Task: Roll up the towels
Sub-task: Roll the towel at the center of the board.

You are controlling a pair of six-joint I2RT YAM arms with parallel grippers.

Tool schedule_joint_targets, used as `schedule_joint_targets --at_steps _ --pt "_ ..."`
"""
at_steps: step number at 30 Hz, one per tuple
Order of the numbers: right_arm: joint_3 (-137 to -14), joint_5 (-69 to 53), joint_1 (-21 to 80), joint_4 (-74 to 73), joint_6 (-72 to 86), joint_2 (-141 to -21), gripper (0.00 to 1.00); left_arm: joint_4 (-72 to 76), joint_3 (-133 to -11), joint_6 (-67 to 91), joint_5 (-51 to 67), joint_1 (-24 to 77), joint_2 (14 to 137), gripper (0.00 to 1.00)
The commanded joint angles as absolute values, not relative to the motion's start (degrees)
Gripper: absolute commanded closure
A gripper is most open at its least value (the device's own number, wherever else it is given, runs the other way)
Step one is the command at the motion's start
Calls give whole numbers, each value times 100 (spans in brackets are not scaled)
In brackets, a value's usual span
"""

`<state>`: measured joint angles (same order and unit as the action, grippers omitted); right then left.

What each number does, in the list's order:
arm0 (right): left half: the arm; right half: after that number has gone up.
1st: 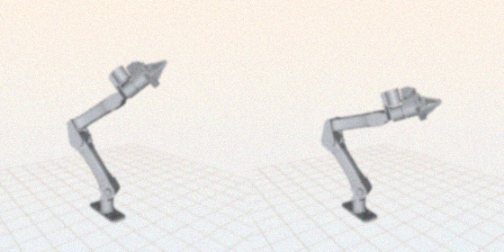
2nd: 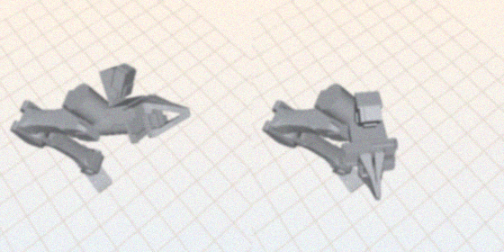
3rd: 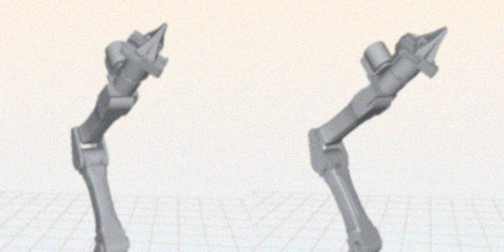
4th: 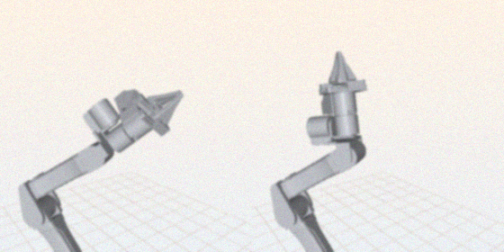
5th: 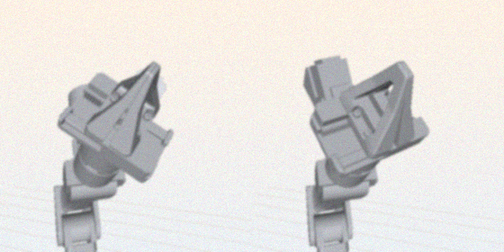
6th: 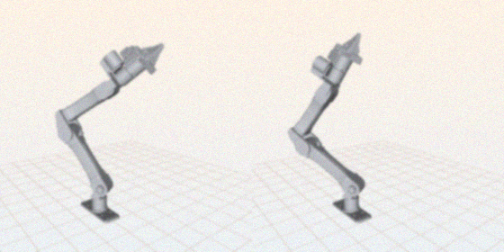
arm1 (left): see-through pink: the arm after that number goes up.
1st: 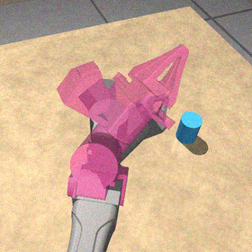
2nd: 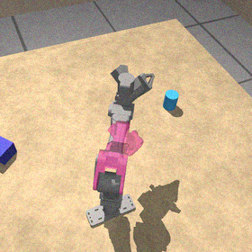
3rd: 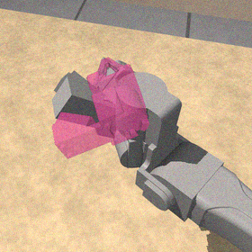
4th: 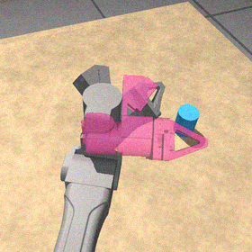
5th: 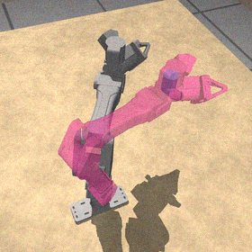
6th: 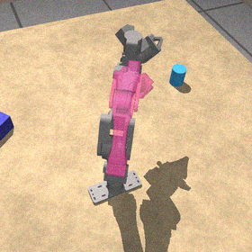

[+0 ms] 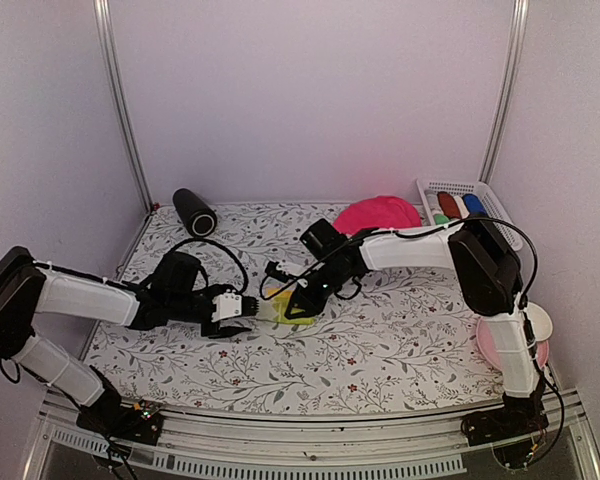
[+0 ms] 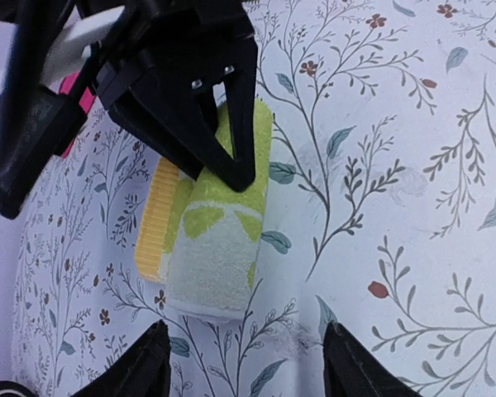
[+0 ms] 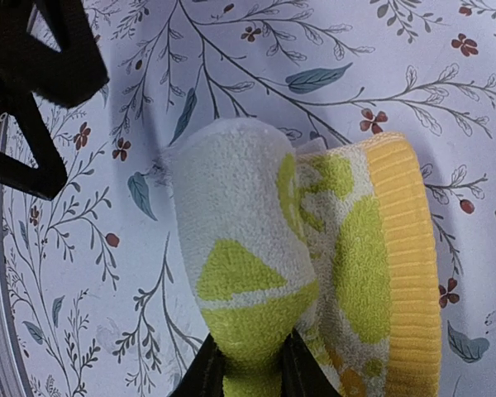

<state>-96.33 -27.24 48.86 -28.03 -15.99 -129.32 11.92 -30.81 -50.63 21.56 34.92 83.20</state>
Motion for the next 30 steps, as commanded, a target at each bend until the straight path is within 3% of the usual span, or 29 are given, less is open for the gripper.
schedule_joint_targets --at_steps 1,14,30 --pt "-9725 -3213 4868 -3549 -1231 -13334 80 2108 -2783 -5486 1912 3775 8115 39" --pt "-10001 -3596 4827 -3782 -1121 -13645 80 2945 -2919 -5648 991 4473 9061 45" --pt "-10032 -3670 4821 -3852 -1238 -13743 80 3857 -2978 -5878 110 4803 9887 45"
